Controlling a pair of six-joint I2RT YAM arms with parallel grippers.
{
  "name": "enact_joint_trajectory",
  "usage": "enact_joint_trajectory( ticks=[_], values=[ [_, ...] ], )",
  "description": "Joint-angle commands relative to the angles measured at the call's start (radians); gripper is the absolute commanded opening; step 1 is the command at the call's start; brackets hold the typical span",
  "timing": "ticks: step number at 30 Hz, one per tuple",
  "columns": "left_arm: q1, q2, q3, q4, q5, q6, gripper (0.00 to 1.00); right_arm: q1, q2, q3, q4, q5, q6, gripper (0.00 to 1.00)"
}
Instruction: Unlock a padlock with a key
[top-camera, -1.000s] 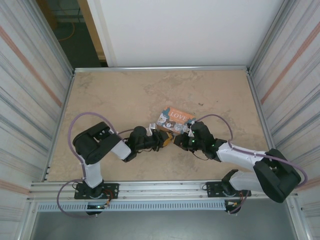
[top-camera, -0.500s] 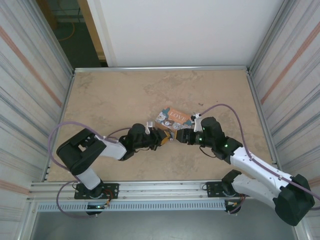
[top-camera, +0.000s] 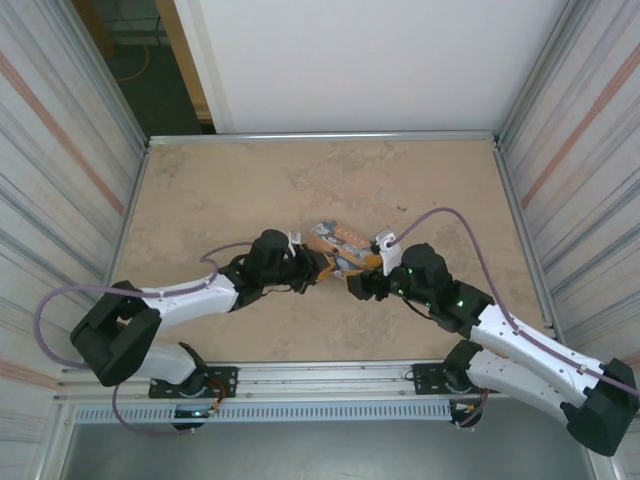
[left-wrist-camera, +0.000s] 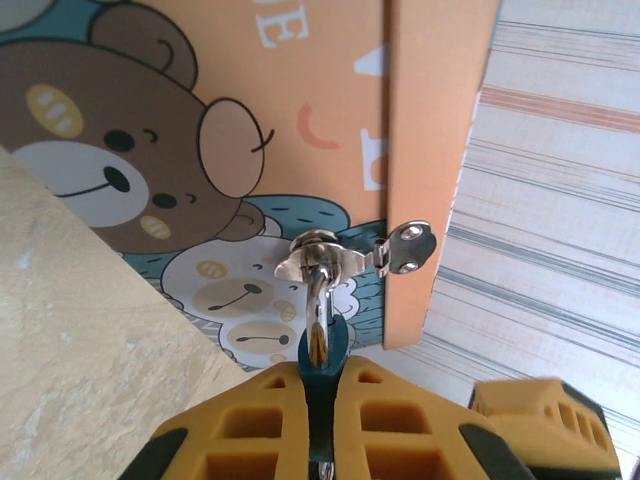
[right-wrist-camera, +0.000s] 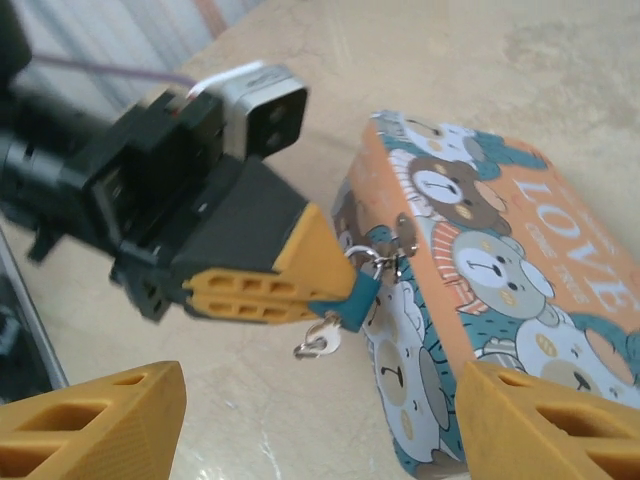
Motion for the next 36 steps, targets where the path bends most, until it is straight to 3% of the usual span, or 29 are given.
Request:
enact_joint_trajectory(
  ticks=[1, 5, 11, 17, 29, 36],
  values=[
    [0.009, -0.055, 0.084, -0.212, -0.002, 0.066, 0.00, 0.130, 0.005, 0.035, 0.039, 0.174, -0.341, 0.69],
    [0.008, -0.080, 0.151, -0.382, -0.026, 0.096, 0.00, 0.259, 0.064, 0.025, 0.077, 0.372, -0.567, 0.70],
    [0.012, -0.106, 0.145, -0.404, -0.031, 0.069, 0.00, 0.356, 0.172, 0.012, 0.201, 0.633, -0.791, 0.65],
    [0.012, -0.113, 0.135, -0.404, -0.032, 0.061, 0.00, 0.357, 0.201, 0.015, 0.241, 0.642, -0.859, 0.57],
    [0.010, -0.112, 0.124, -0.377, -0.029, 0.049, 0.00, 0.408, 0.287, -0.008, 0.275, 0.661, -0.831, 0.54],
    [0.012, -0.107, 0.121, -0.367, -0.023, 0.048, 0.00, 0.415, 0.322, -0.017, 0.293, 0.651, -0.798, 0.46]
  ],
)
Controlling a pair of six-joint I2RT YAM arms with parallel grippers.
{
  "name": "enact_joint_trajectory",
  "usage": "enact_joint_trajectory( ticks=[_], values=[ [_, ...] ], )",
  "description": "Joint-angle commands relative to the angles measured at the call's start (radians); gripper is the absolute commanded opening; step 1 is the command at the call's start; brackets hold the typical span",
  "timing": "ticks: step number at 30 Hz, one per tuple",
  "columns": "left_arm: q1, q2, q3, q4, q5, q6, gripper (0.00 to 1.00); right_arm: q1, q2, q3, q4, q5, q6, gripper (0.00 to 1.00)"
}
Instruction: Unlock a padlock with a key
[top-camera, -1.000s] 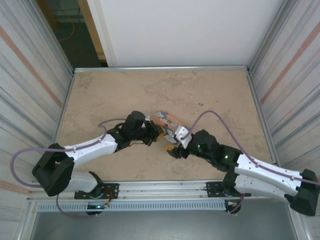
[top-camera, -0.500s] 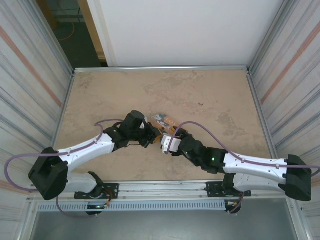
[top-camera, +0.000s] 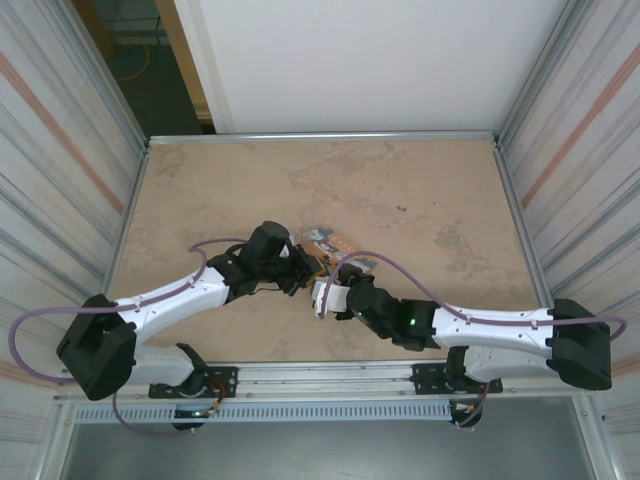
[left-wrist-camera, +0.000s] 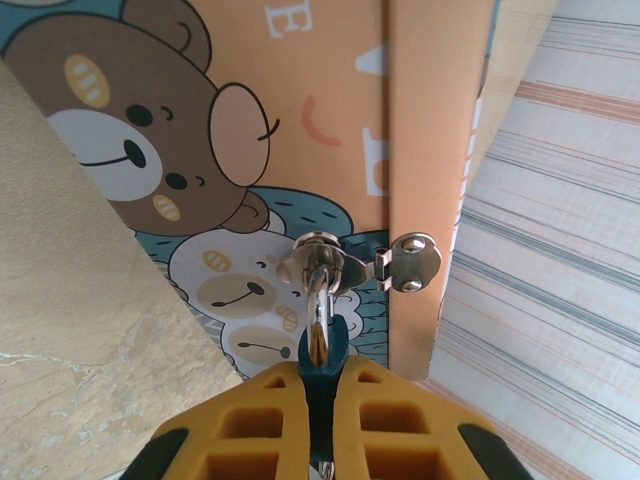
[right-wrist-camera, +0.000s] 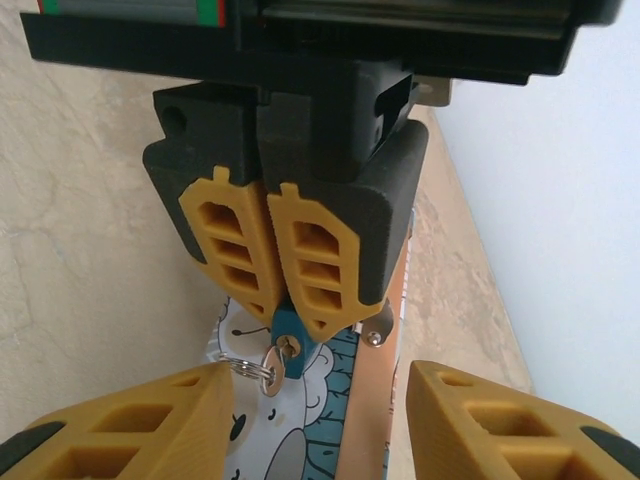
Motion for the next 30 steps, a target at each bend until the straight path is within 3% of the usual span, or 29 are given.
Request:
enact_joint_trajectory(
  ticks=[1, 17, 30],
  values=[
    [0.007, -0.023, -0.001, 0.032, -0.006, -0.001, 0.00, 0.004, 0.014, -0.015, 0.035, 0.014, 0.029, 0.45],
    [0.006, -0.024, -0.014, 0.047, 0.000, -0.006, 0.00, -0.024, 0.079, -0.021, 0.077, 0.014, 0.066, 0.24],
    [0.007, -0.021, -0.021, 0.060, 0.010, -0.013, 0.00, -0.049, 0.121, -0.021, 0.110, 0.008, 0.098, 0.15]
  ],
)
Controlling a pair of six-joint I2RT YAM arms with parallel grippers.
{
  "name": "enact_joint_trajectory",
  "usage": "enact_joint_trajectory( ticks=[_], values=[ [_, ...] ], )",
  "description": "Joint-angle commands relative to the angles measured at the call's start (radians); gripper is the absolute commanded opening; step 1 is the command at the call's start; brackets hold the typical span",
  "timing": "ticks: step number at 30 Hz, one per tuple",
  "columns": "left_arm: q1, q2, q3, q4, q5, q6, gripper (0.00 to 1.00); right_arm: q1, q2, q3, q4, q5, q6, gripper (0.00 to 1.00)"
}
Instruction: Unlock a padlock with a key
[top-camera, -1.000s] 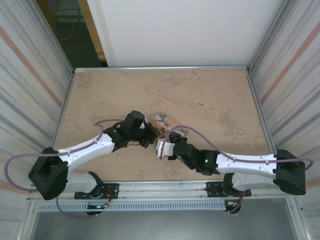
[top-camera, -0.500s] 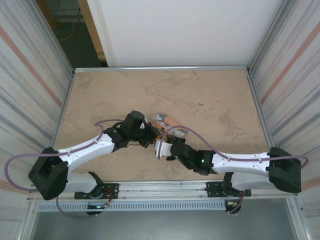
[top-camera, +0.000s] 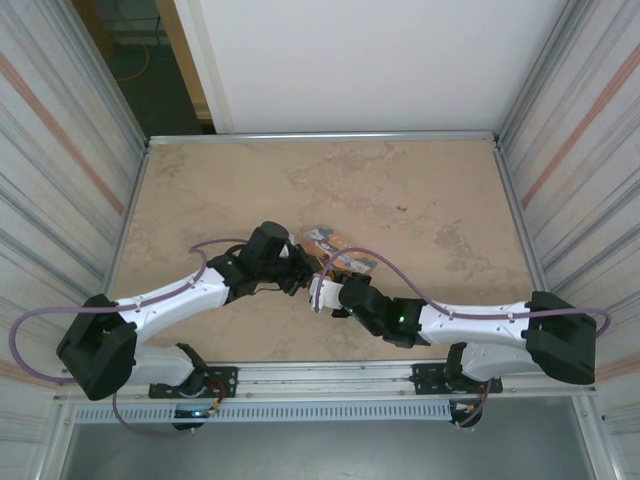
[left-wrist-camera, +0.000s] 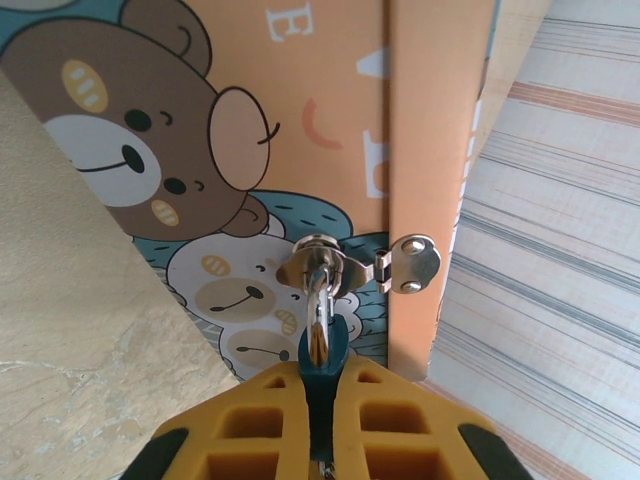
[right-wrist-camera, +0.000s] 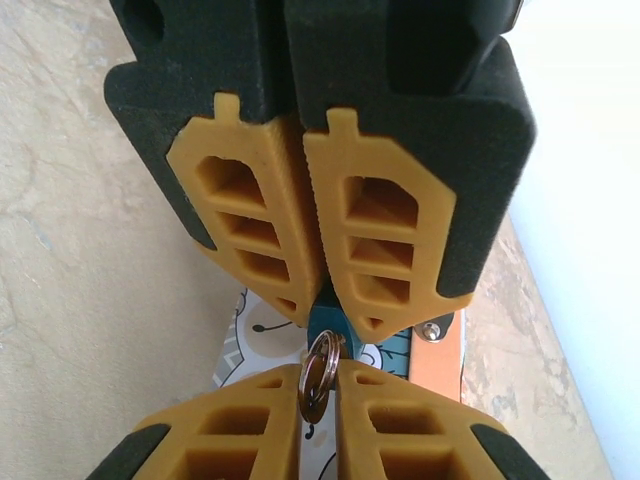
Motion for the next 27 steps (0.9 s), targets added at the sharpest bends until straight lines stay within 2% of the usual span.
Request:
enact_joint_trajectory(
  ticks=[1, 15, 27],
  values=[
    [0.006, -0.021, -0.010, 0.035, 0.008, -0.009, 0.00, -0.009, 0.012, -0.006, 0.036, 0.008, 0.038, 0.14],
    [0.006, -0.015, -0.018, 0.060, 0.018, -0.018, 0.00, -0.011, 0.026, -0.010, 0.076, 0.011, 0.110, 0.00],
    [0.006, -0.016, -0.033, 0.082, 0.017, -0.030, 0.00, -0.011, 0.037, -0.008, 0.105, 0.016, 0.191, 0.00]
  ],
)
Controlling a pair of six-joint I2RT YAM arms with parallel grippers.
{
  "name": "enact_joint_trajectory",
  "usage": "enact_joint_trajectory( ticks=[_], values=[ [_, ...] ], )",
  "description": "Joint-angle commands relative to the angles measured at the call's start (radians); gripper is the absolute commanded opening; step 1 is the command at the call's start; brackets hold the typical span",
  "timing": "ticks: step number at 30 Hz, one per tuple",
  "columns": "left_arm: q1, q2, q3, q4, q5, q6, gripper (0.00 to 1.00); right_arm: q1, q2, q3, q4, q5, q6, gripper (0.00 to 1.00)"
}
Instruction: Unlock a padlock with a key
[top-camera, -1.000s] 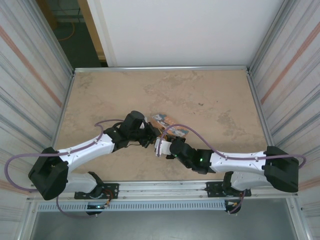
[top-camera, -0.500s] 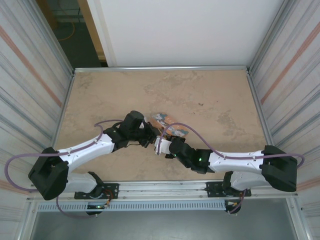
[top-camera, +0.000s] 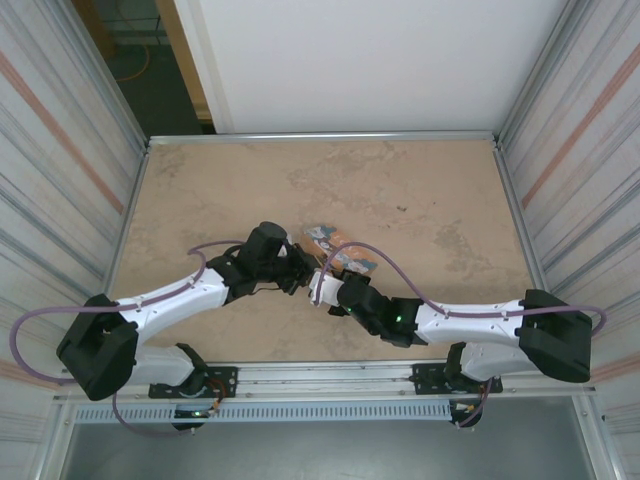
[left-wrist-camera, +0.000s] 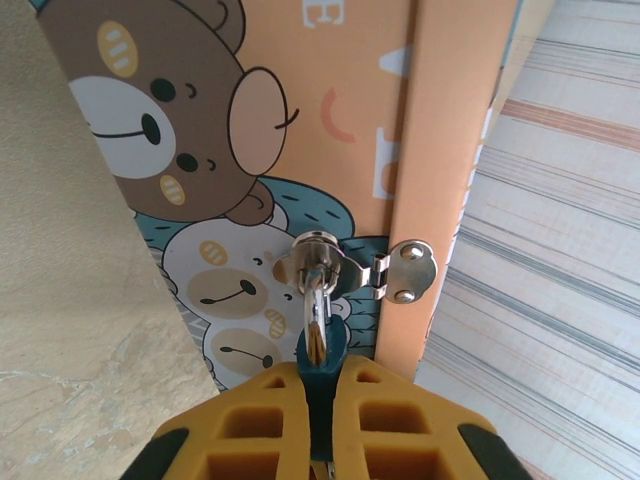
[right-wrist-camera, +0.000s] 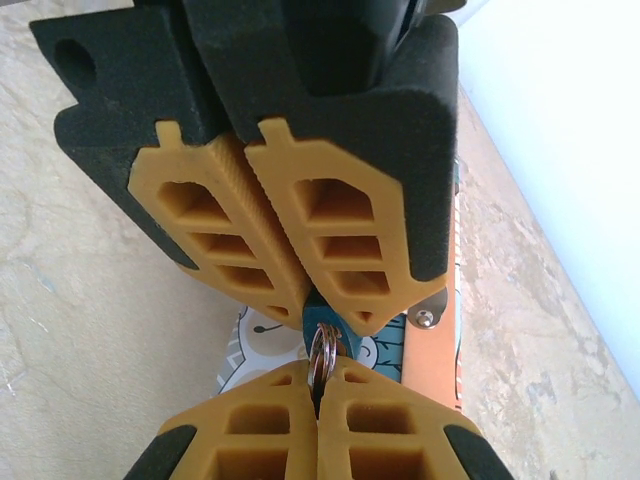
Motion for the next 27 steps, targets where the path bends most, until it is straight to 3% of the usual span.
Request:
enact_joint_trajectory(
  ticks=[1, 12, 21, 27],
  values=[
    [-0.006, -0.016, -0.016, 0.052, 0.022, 0.002, 0.00, -0.005, 0.007, -0.007, 0.064, 0.013, 0.082, 0.00],
    [-0.005, -0.013, -0.028, 0.064, 0.021, -0.005, 0.00, -0.013, 0.018, 0.007, 0.094, -0.001, 0.352, 0.00],
    [-0.014, -0.009, -0.037, 0.068, 0.012, -0.005, 0.00, -0.089, -0.017, 0.027, 0.062, -0.144, 0.708, 0.00],
    [-0.030, 0.007, -0.049, 0.080, 0.002, -0.013, 0.00, -0.113, -0.029, 0.018, 0.036, -0.179, 0.823, 0.00]
  ],
)
